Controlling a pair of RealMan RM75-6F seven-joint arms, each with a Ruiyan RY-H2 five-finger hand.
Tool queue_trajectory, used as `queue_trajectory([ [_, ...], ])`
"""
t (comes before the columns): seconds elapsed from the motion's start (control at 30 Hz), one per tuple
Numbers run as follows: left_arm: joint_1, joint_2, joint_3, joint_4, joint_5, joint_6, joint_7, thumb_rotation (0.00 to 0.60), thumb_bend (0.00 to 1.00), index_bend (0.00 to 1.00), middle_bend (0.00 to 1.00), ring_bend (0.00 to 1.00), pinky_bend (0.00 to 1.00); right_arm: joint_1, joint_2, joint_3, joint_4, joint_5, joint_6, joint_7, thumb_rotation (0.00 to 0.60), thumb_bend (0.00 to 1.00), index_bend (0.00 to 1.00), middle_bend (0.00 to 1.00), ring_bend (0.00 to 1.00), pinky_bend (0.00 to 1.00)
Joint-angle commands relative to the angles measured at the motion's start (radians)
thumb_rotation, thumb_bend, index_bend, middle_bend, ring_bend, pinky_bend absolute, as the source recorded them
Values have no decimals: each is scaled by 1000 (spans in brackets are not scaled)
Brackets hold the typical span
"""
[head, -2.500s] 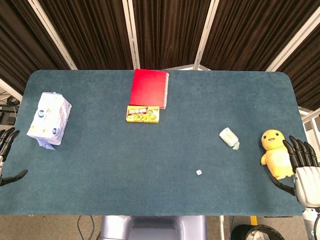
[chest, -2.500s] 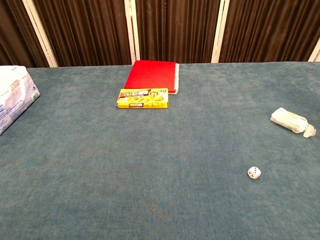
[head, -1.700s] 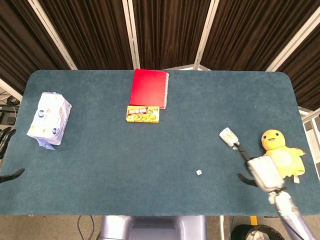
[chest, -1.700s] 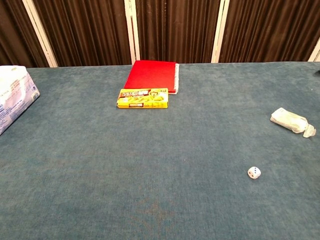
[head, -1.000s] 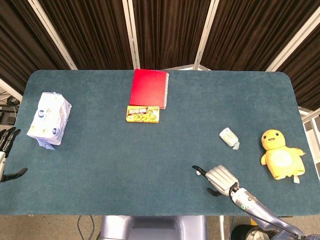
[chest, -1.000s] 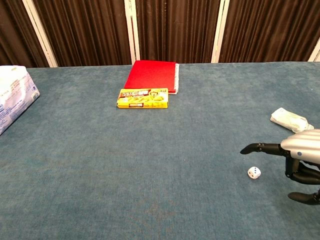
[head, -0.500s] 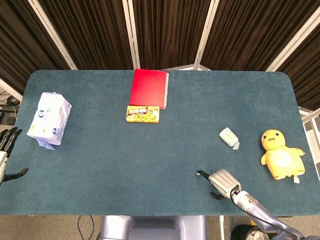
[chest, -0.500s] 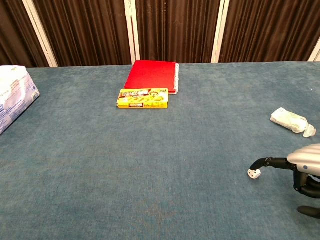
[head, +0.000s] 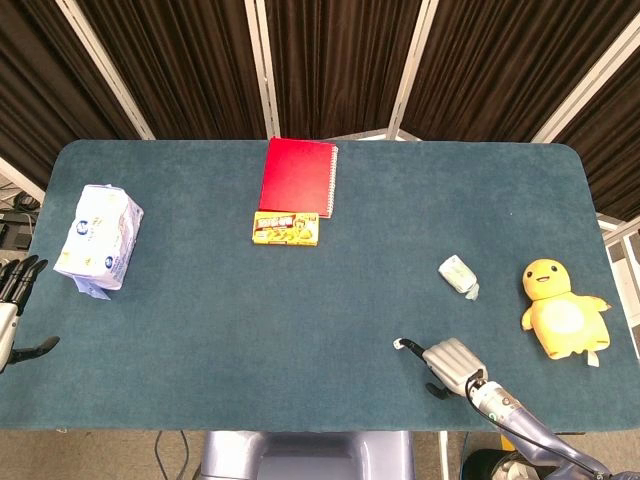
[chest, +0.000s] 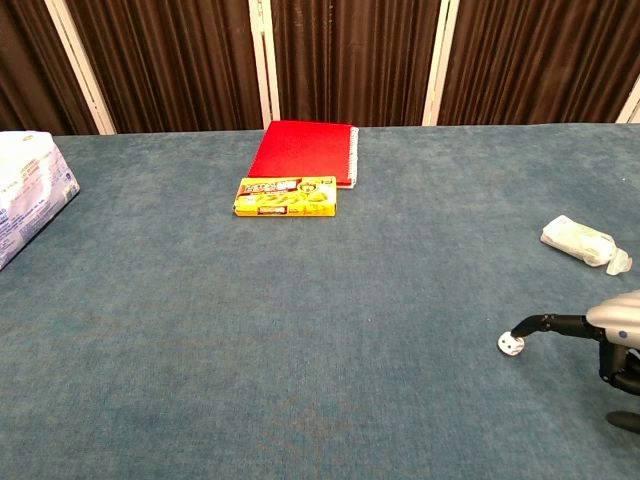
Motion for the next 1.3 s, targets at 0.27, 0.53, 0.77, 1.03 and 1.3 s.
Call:
queue_trajectory([
  [0.27,0,-1,2,-4,3,1,7,600,0,0,0,0,0,5,15,-7,11,19,-14,15,600,398,87,892,791,1000],
  [0.53,0,-2,3,-5,4,3,8,600,0,0,0,0,0,8,15,0,32,41,-19,44,600,397,87,891,792,1000],
  [0.77,1,-2,3,-6,5,5,9,600,0,0,0,0,0,1,30,20,33,31,22,97,600,398,88,892,792,1000],
  [1.03,3,-1,3,-6,11,13,3,600,0,0,0,0,0,-61,144,60,-40,-81,248,198,600,397,89,892,791,1000],
  [1.3,4,-10,0,18,23,26,-27,600,0,0,0,0,0,-209,196,78,-38,-195,598,278,600,319,90,681,597,661],
])
